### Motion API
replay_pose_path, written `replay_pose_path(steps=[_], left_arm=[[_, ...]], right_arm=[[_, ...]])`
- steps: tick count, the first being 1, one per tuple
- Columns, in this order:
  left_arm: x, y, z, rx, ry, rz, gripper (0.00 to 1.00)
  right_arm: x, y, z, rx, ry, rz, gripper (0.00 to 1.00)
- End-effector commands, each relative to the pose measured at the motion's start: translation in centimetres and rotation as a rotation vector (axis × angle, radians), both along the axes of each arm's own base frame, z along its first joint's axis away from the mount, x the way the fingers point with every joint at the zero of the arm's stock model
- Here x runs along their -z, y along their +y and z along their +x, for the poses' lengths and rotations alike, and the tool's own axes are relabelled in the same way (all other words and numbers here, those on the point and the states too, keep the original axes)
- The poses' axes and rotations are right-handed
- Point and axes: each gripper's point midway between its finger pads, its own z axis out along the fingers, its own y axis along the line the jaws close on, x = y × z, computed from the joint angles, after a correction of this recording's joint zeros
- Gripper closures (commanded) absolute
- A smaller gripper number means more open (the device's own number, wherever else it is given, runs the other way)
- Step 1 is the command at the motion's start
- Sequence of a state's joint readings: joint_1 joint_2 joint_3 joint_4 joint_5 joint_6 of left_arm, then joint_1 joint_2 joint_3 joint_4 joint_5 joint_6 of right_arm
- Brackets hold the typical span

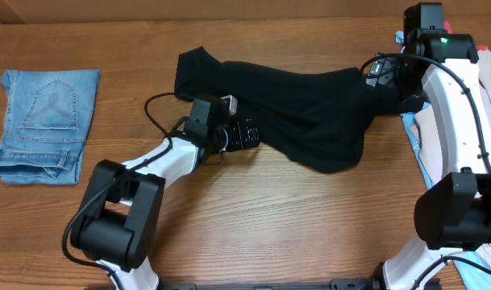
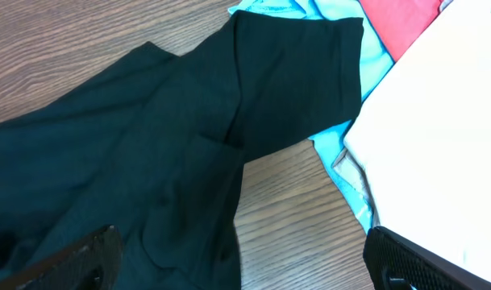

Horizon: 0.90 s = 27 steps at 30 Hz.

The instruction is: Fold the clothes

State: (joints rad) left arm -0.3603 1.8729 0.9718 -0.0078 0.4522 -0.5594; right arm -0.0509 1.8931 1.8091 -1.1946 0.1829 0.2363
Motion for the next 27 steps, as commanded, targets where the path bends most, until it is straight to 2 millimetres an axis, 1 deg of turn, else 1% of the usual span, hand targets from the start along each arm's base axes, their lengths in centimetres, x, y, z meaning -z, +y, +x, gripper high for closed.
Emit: replay_pose_path(steps=[1,2,3,4,6,7,8,9,11,12,13,14,15,17,18,19,20,21,22,23,24,26,27], left_arm=[[1.3,-0.6,1.4,-0.048,0.000,-0.036,0.07],[1.3,-0.6,1.6,-0.052,-0.008,-0.035,0.17],[1.2,-0.7,1.9,-0.053,-0.022,-0.039,0.31],[1.1,-0.8,2.1,-0.054,-0.032,-0.042,0.37],[0.8,-0.9,2.4,-0.054,-0.051,-0.050,0.53],[0.8,-0.9,2.4,-0.054,-0.050,-0.049,0.71],[0.8,-0.9,2.3,-0.052,-0.047,-0.050,0.85],[0.7,-0.9,2.2,-0.049,-0.044,-0.052,0.96],[-0.1,-0.1,2.2,-0.046,-0.057,-0.035,0.96],[-1.1,0.8,2.4,-0.049,-0.074,-0.019,0.96],[-2.3,1.9,2.5,-0.060,-0.090,-0.013,0.96],[-4.4,3.7,2.8,-0.082,-0.119,-0.004,0.96],[-5.8,5.0,3.1,-0.103,-0.142,0.006,0.96],[-10.3,10.6,4.1,-0.211,-0.233,0.091,0.96],[-13.2,14.5,4.5,-0.290,-0.295,0.163,0.96],[-15.3,17.3,4.7,-0.355,-0.337,0.207,0.96],[-17.1,19.8,4.7,-0.414,-0.368,0.241,0.92],[-19.0,22.2,4.6,-0.476,-0.393,0.258,0.49],[-19.9,23.5,4.3,-0.501,-0.396,0.251,0.00],[-20.0,23.9,3.9,-0.499,-0.373,0.236,0.00],[-19.4,23.7,3.3,-0.481,-0.339,0.222,0.00],[-17.0,22.6,1.6,-0.427,-0.224,0.215,0.00],[-15.4,22.2,0.4,-0.408,-0.147,0.230,0.00]], right_arm=[[-2.5,0.0,-0.1,0.007,-0.062,0.004,0.00],[-2.5,0.0,-0.2,0.007,-0.059,0.004,0.00],[-2.5,0.0,-0.2,0.007,-0.057,0.005,0.00],[-2.4,0.0,-0.3,0.007,-0.053,0.005,0.00],[-2.4,0.0,-0.3,0.007,-0.051,0.005,0.00],[-2.4,0.1,-0.3,0.007,-0.051,0.005,0.00],[-2.4,0.1,-0.3,0.007,-0.051,0.005,0.00],[-2.4,0.0,-0.3,0.007,-0.051,0.005,0.00],[-2.4,0.0,-0.4,0.007,-0.049,0.004,0.00],[-2.4,0.0,-0.4,0.008,-0.047,0.004,0.00],[-2.3,-0.1,-0.5,0.010,-0.043,0.004,0.00],[-2.3,-0.3,-0.6,0.015,-0.040,0.004,0.00],[-2.3,-0.4,-0.6,0.017,-0.039,0.004,0.00],[-2.2,-0.7,-0.8,0.023,-0.032,0.004,0.00],[-2.2,-0.7,-0.9,0.024,-0.029,0.005,0.00],[-2.2,-0.7,-0.9,0.024,-0.028,0.005,0.00],[-2.2,-0.7,-0.9,0.023,-0.029,0.005,0.00],[-2.2,-0.7,-0.9,0.023,-0.029,0.005,0.00],[-2.2,-0.7,-0.9,0.023,-0.029,0.005,0.00],[-2.2,-0.7,-0.9,0.023,-0.028,0.005,0.00],[-2.2,-0.7,-1.0,0.024,-0.026,0.006,0.00],[-2.1,-0.7,-1.1,0.024,-0.022,0.006,0.00],[-2.0,-0.7,-1.1,0.024,-0.021,0.006,0.00]])
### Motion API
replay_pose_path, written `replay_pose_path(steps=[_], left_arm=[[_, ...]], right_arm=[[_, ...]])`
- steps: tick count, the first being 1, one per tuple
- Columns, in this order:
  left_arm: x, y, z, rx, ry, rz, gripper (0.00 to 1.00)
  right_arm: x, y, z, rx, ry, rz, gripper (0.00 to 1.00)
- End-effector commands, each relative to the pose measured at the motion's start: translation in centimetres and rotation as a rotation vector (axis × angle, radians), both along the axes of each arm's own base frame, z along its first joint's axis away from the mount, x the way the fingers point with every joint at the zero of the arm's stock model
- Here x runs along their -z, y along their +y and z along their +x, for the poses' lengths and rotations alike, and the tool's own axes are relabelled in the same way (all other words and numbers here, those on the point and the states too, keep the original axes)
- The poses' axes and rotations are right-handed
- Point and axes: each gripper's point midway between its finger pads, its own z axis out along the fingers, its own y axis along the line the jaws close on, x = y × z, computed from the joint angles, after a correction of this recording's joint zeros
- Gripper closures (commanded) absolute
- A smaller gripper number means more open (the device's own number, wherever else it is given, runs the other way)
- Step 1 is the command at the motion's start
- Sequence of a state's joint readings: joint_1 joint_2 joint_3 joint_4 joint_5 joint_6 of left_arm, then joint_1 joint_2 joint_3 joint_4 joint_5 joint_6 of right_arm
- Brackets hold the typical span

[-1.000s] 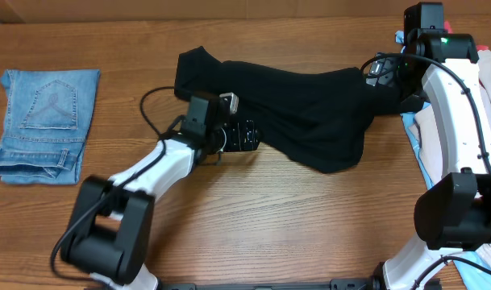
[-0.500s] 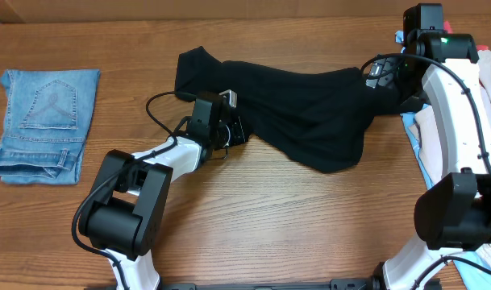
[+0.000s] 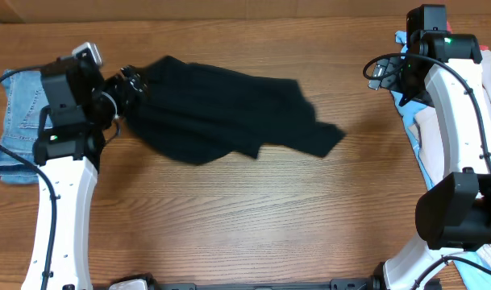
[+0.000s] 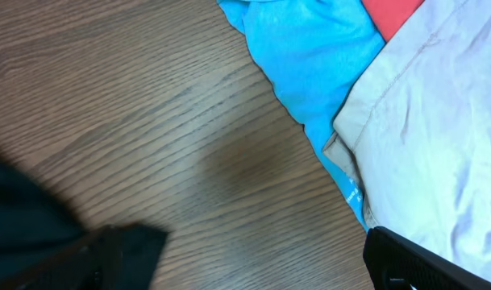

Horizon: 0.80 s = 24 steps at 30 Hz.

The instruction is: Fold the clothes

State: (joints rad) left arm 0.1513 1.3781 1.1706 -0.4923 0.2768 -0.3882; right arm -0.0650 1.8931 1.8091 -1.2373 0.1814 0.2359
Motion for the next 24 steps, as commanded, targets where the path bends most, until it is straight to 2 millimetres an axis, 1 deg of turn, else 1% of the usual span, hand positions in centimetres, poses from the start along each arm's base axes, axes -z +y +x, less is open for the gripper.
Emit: replay_pose_path(steps=[1,3,4,5,9,12,14,15,16,17,22,24], left_arm=[[5.6,-2.3,-2.9,0.106,0.228,-0.008,0.00],[8.9,-3.8,-5.3,0.144,0.390,-0.022,0.00],[9.9,-4.4,-6.0,0.159,0.440,-0.027,0.00],[11.5,-5.3,-7.3,0.185,0.529,-0.033,0.00],[15.9,-8.2,-12.0,0.273,0.802,-0.034,0.00],[18.2,-9.7,-13.5,0.314,0.883,-0.017,0.02],[19.3,-10.2,-13.8,0.298,0.913,-0.022,0.05],[20.3,-10.1,-13.8,0.271,0.934,-0.010,0.11],[20.9,-9.6,-13.8,0.232,0.949,0.014,0.12],[22.0,-8.6,-13.7,0.155,0.977,0.053,0.12],[24.0,-8.6,-12.7,0.121,0.977,0.047,0.11],[24.1,-8.7,-11.8,0.121,0.944,0.046,0.12]], right_arm=[[-2.4,-0.1,0.0,0.011,-0.063,0.001,0.00],[-2.4,-0.1,0.0,0.010,-0.064,0.001,0.00],[-2.4,-0.1,0.0,0.010,-0.064,0.001,0.00],[-2.4,-0.1,0.0,0.010,-0.064,0.001,0.00],[-2.4,-0.1,0.0,0.008,-0.064,0.000,0.00],[-2.4,-0.1,0.1,0.008,-0.067,0.000,0.00],[-2.4,-0.1,0.1,0.008,-0.067,0.000,0.00],[-2.4,-0.1,0.1,0.007,-0.066,0.000,0.00],[-2.4,-0.1,0.0,0.007,-0.066,0.000,0.00],[-2.4,-0.1,0.0,0.008,-0.064,0.000,0.00],[-2.4,-0.1,0.0,0.007,-0.064,0.000,0.00],[-2.4,-0.1,0.0,0.008,-0.065,0.000,0.00]])
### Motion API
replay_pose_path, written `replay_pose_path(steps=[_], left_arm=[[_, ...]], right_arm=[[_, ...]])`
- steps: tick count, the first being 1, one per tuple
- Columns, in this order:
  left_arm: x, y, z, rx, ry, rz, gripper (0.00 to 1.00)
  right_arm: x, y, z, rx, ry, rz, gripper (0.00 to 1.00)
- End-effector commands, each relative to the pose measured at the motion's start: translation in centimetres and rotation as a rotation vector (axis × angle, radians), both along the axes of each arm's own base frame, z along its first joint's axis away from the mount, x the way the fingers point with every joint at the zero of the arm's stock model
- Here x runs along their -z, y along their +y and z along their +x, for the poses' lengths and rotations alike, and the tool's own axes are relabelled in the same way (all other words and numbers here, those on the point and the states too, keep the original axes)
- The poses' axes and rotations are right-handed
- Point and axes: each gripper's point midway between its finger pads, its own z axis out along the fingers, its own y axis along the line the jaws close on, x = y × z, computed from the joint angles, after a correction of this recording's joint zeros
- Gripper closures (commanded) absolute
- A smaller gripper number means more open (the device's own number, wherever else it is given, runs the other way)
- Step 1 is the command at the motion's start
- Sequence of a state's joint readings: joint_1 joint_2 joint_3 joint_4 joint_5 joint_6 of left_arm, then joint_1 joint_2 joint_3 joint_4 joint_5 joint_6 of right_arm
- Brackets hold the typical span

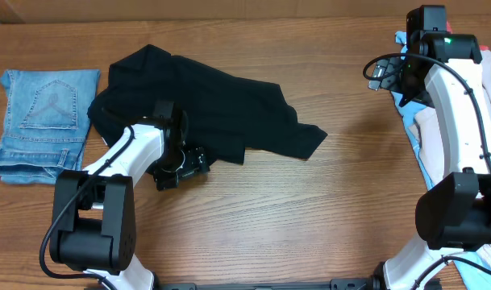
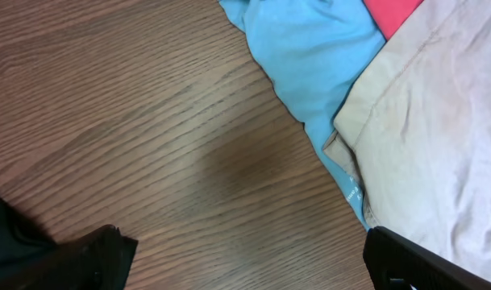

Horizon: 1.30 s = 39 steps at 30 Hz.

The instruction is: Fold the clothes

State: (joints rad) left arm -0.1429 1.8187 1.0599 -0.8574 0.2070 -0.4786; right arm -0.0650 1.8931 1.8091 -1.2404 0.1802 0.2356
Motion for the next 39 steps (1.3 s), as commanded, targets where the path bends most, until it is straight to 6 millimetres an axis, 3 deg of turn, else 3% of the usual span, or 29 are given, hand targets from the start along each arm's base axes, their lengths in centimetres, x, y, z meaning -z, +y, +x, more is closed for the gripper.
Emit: replay_pose_path(steps=[1,5,7,10,11,12,13,16,20,23,27,32,36,39], left_arm=[[1.7,0.4,0.8,-0.037,-0.010,0.036,0.15],[1.8,0.5,1.8,-0.079,-0.047,0.042,0.23],[1.8,0.4,2.2,-0.100,-0.059,0.039,0.34],[1.8,0.4,2.2,-0.105,-0.058,0.040,0.67],[1.8,0.4,2.2,-0.105,-0.058,0.040,0.73],[1.8,0.4,2.2,-0.105,-0.056,0.040,0.91],[1.7,0.4,2.2,-0.105,-0.056,0.039,0.96],[0.2,0.5,2.1,-0.078,-0.063,0.039,0.96],[-7.2,1.8,2.7,-0.031,-0.168,0.041,0.96],[-14.4,5.2,2.7,-0.062,-0.328,0.123,0.96],[-19.0,7.9,2.4,-0.142,-0.484,0.140,0.96],[-19.3,8.4,1.9,-0.139,-0.486,0.151,0.96],[-19.2,8.4,1.9,-0.139,-0.483,0.151,0.96],[-19.1,8.4,1.8,-0.139,-0.477,0.151,0.96]], right_arm=[[-2.4,-0.2,0.1,0.008,-0.068,-0.001,0.00],[-2.4,-0.2,0.1,0.008,-0.068,-0.001,0.00],[-2.4,-0.2,0.1,0.008,-0.069,-0.001,0.00],[-2.4,-0.2,0.1,0.008,-0.069,-0.001,0.00],[-2.4,-0.2,0.1,0.008,-0.069,-0.001,0.00],[-2.4,-0.2,0.1,0.008,-0.069,-0.001,0.00],[-2.4,-0.2,0.1,0.008,-0.069,-0.001,0.00],[-2.4,-0.1,0.0,0.008,-0.065,0.000,0.00],[-1.1,2.7,-0.7,-0.102,-0.019,0.138,0.00],[1.1,6.6,-2.8,-0.190,0.075,0.298,0.00],[3.0,9.7,-4.1,-0.249,0.133,0.342,0.00],[6.0,14.0,-4.8,-0.359,0.150,0.345,0.00],[9.9,14.5,-4.9,-0.382,0.130,0.325,0.00],[12.2,13.7,-5.1,-0.373,0.116,0.279,0.02]])
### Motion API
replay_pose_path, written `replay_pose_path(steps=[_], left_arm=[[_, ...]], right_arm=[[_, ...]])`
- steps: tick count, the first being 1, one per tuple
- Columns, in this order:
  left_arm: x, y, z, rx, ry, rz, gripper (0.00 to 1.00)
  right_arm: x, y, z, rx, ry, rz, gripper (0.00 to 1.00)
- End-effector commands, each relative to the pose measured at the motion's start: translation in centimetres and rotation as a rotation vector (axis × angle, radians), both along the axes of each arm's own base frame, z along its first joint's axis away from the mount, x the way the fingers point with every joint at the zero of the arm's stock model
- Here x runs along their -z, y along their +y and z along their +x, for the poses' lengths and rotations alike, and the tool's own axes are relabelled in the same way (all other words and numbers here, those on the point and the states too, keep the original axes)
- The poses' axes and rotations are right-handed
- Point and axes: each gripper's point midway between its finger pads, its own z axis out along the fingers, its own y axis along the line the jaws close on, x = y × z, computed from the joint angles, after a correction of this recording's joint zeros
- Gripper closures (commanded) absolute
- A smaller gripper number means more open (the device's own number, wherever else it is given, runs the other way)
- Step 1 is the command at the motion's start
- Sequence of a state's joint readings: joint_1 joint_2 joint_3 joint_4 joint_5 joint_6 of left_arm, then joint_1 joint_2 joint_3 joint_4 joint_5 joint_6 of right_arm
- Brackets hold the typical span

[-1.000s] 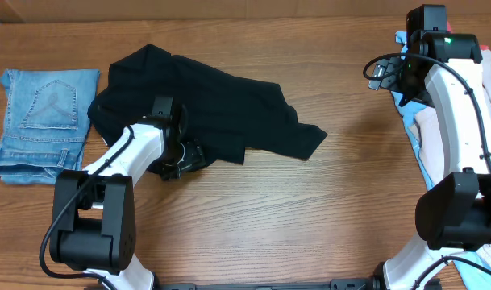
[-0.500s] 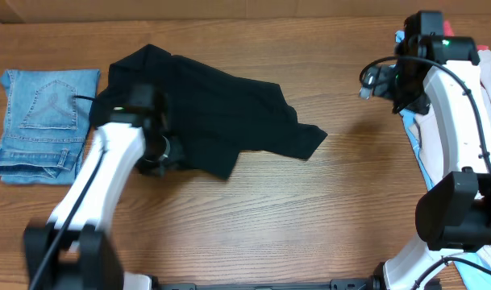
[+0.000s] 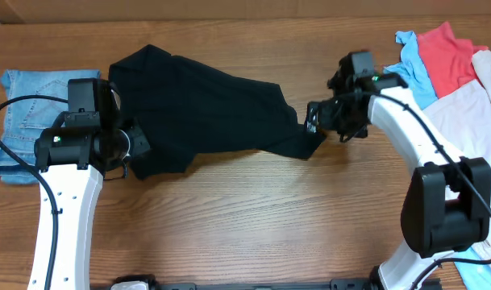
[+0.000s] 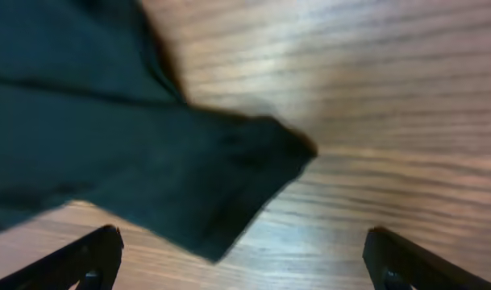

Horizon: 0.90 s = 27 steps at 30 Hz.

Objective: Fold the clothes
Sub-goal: 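Grasp the black garment's left edge with the left gripper, right holds other end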

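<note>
A black garment (image 3: 205,105) lies crumpled across the left and middle of the wooden table (image 3: 245,217). My left gripper (image 3: 135,143) is at the garment's lower left edge; its fingers merge with the dark cloth, so their state is unclear. My right gripper (image 3: 314,121) hovers at the garment's right corner. In the right wrist view, which is blurred, the right gripper (image 4: 245,262) is wide open above the table, with the black cloth corner (image 4: 221,177) just ahead of its fingers (image 4: 92,258).
Folded blue jeans (image 3: 23,97) lie at the far left, partly under my left arm. At the far right is a pile of clothes: a light blue piece (image 3: 410,60), a red one (image 3: 443,48) and a beige one (image 3: 475,105).
My right gripper has moved from over the pile at the far right to the garment's right corner. My left gripper has moved from the garment's lower middle edge to its lower left edge.
The garment first lay right of centre, its end under my right gripper by the pile, my left gripper at its lower left edge. Then it was further left, with my left gripper near the jeans. It has stayed left of centre, and my right gripper has joined it.
</note>
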State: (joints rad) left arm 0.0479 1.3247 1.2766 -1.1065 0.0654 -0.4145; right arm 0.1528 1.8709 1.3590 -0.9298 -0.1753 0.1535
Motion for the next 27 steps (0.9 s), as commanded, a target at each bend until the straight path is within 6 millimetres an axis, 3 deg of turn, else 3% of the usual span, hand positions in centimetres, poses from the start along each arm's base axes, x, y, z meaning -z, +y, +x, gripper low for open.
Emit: replay_pose_path(steps=[1,7,14,20,27], left_arm=[[0.0,0.4,0.0,0.006,0.002,0.023,0.96],[0.0,0.4,0.0,0.006,0.003,0.022,0.95],[0.0,0.4,0.0,0.006,0.001,0.023,0.94],[0.0,0.4,0.0,0.006,0.002,0.022,0.94],[0.0,0.4,0.0,0.006,0.002,0.023,0.94]], right_arm=[[1.6,-1.0,-0.3,-0.006,-0.037,-0.043,0.03],[2.6,-3.5,0.3,-0.009,-0.081,-0.189,0.09],[3.6,-2.5,0.5,-0.067,-0.107,-0.153,0.15],[3.3,-2.2,1.4,-0.086,-0.151,-0.144,0.15],[3.5,-1.8,1.1,-0.105,-0.143,-0.123,0.16]])
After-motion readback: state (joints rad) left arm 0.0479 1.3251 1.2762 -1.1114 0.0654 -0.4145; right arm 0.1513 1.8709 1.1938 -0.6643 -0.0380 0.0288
